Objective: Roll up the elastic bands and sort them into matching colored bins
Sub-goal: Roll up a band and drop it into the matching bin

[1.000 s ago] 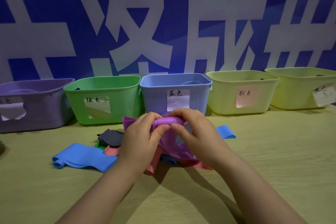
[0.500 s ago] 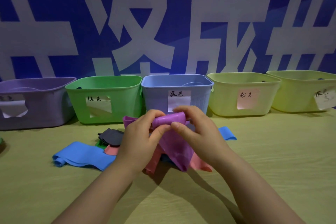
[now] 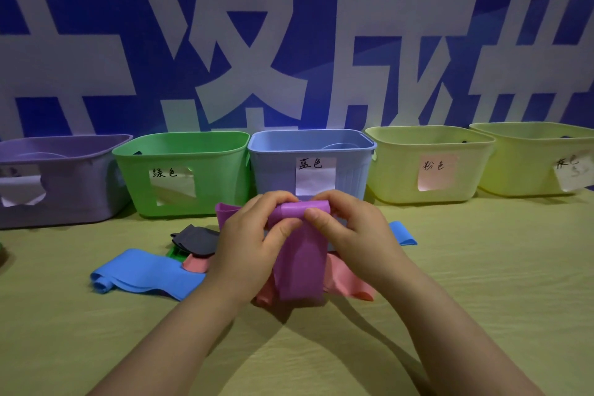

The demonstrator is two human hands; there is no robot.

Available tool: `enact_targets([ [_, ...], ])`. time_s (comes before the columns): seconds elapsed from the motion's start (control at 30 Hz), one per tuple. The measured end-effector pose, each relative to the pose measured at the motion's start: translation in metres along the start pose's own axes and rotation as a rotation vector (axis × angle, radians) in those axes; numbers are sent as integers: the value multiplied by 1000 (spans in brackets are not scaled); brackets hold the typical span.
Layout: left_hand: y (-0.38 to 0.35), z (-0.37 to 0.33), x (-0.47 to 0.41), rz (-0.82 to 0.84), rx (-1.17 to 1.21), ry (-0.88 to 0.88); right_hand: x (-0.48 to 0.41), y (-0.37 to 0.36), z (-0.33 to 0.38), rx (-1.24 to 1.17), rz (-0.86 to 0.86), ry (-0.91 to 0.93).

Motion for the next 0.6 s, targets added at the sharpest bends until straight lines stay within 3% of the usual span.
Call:
enact_targets([
  [0.13,1,2,0,3,52,64,2,-1,1,-87,30,25],
  [0.47,1,-5,-1,18,11,37,2,-2,2,64,28,-16],
  [0.6,1,-4,-1,10,31,62,2,-1,3,-60,39,-3],
])
Point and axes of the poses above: each hand's wrist, its own x-axis away from the middle knuckle, its own y-axis out of the back of the hand, z = x × y, the point moved 1 cm from there along -x, towards the middle knuckle, and after that the axes turned 14 degrees about -y, right-handed, at the moved point
